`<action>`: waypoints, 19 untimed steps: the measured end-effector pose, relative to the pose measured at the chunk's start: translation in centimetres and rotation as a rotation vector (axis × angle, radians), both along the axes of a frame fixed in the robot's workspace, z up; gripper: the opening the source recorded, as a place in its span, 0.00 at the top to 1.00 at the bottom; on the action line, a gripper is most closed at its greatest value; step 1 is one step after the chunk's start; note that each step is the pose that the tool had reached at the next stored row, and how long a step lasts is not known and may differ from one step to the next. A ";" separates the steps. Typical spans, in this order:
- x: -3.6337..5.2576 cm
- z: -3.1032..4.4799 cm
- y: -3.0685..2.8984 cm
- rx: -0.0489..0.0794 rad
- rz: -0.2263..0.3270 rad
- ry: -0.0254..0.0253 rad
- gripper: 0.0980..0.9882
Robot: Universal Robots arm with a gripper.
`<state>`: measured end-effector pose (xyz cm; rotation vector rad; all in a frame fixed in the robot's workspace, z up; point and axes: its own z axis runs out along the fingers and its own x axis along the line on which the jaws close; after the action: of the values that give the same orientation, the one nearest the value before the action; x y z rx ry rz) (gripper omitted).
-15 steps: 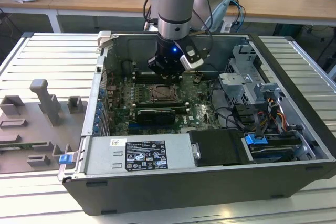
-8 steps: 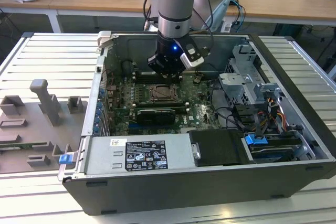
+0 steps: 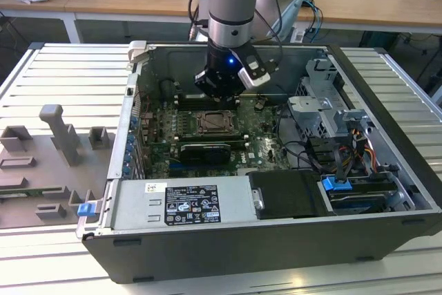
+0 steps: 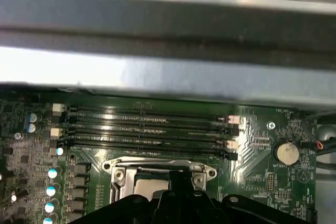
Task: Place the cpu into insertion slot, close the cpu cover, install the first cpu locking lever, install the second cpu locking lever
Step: 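Install the second cpu locking lever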
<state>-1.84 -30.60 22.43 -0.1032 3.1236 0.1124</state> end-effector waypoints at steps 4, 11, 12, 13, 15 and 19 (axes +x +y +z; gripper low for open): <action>0.00 0.00 -0.98 0.000 0.000 0.0000 0.99; 0.00 0.53 -1.81 0.000 0.000 -0.0001 0.99; -0.01 0.53 -2.05 0.000 0.000 0.0000 0.99; 0.00 0.53 -2.27 0.000 0.000 -0.0001 0.99; 0.00 0.53 -2.92 0.000 0.000 -0.0001 0.99; -0.01 0.90 -3.28 0.000 0.000 0.0000 0.99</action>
<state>-1.85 -33.89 23.33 -0.1030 3.1236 0.1123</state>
